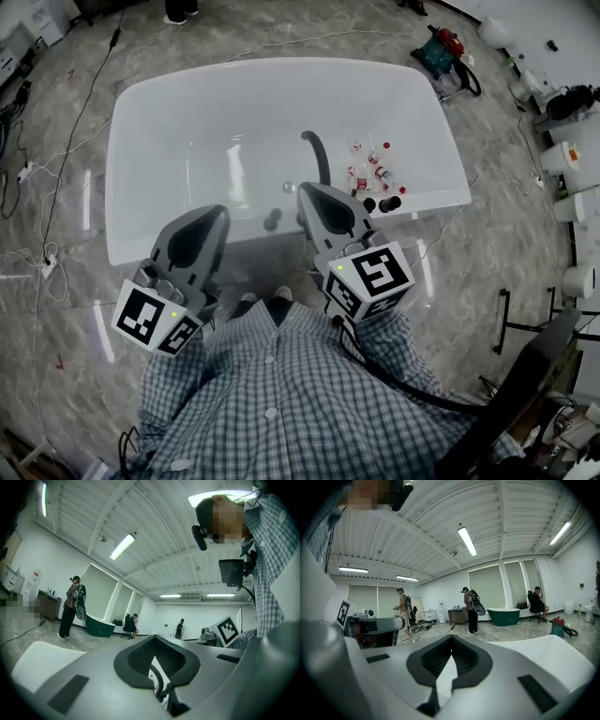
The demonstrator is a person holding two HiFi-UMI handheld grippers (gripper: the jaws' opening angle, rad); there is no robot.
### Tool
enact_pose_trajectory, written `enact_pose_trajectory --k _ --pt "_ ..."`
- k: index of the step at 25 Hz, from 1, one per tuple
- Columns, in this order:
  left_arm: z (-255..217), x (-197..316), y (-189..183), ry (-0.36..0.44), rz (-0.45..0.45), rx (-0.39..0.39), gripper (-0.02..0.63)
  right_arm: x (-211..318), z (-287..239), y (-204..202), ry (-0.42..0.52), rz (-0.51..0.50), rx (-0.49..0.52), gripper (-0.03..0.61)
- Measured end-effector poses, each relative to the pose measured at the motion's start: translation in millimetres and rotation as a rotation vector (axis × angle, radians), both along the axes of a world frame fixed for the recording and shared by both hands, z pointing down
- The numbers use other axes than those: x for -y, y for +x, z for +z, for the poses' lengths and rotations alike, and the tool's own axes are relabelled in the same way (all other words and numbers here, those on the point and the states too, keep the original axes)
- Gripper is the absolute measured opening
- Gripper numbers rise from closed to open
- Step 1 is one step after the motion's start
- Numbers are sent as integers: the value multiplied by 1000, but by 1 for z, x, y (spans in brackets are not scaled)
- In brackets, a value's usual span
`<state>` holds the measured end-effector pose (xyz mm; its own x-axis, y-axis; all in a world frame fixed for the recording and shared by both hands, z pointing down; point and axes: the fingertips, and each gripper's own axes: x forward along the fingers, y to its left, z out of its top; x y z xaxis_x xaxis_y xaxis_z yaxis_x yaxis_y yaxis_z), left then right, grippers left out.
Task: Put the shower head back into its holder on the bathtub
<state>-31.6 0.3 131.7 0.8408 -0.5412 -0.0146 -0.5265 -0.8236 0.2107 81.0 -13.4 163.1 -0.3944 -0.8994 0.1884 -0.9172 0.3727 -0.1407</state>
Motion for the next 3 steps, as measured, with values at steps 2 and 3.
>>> enact_pose_trajectory --k 2,3 --pt "2 2 -2 -1 -20 2 8 4 2 -2 -4 -17 5 18" --pt "3 3 -3 -1 -29 3 8 5 4 -3 -6 -25 7 18"
